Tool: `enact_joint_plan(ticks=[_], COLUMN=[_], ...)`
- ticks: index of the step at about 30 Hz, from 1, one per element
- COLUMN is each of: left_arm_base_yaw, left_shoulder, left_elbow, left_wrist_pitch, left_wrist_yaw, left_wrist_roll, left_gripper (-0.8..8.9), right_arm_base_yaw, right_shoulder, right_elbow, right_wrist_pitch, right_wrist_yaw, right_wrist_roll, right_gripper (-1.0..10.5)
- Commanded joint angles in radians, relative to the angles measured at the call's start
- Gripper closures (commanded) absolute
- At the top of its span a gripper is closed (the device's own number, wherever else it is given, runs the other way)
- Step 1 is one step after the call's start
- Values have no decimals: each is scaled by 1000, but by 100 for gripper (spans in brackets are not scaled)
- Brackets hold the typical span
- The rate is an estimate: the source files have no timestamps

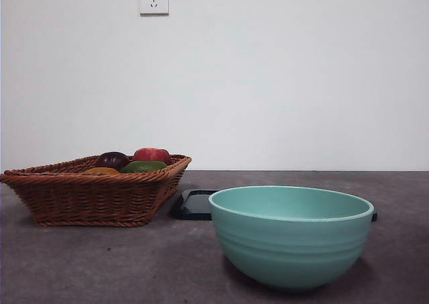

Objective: Pick up the wifruite, put it on the bowl, pick up the plate, put it on desk

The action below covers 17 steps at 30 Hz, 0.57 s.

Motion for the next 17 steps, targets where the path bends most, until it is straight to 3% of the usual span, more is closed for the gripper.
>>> enact_joint_plan(ticks=[1, 8, 11, 17], left_arm_base_yaw=[1, 1, 1, 1], left_shoulder=[-1, -1, -1, -1], left_elbow=[-21, -21, -21, -19], left_wrist_pitch=[-6, -6, 4, 1], left_wrist_yaw=[-3, -3, -3, -1], left_wrist_roll=[-4, -3, -3, -24], left_gripper=[795, 795, 795, 796], right_arm_base_yaw=[2, 2, 2, 2], right_shoulder=[-2, -2, -2, -2], right_elbow=[-5, -5, -5, -2], right_wrist_pitch=[12, 12, 8, 4], right_wrist_yaw=[3, -2, -11, -98], right_wrist_roll=[11, 13, 51, 106], right_gripper=[933, 933, 933, 934])
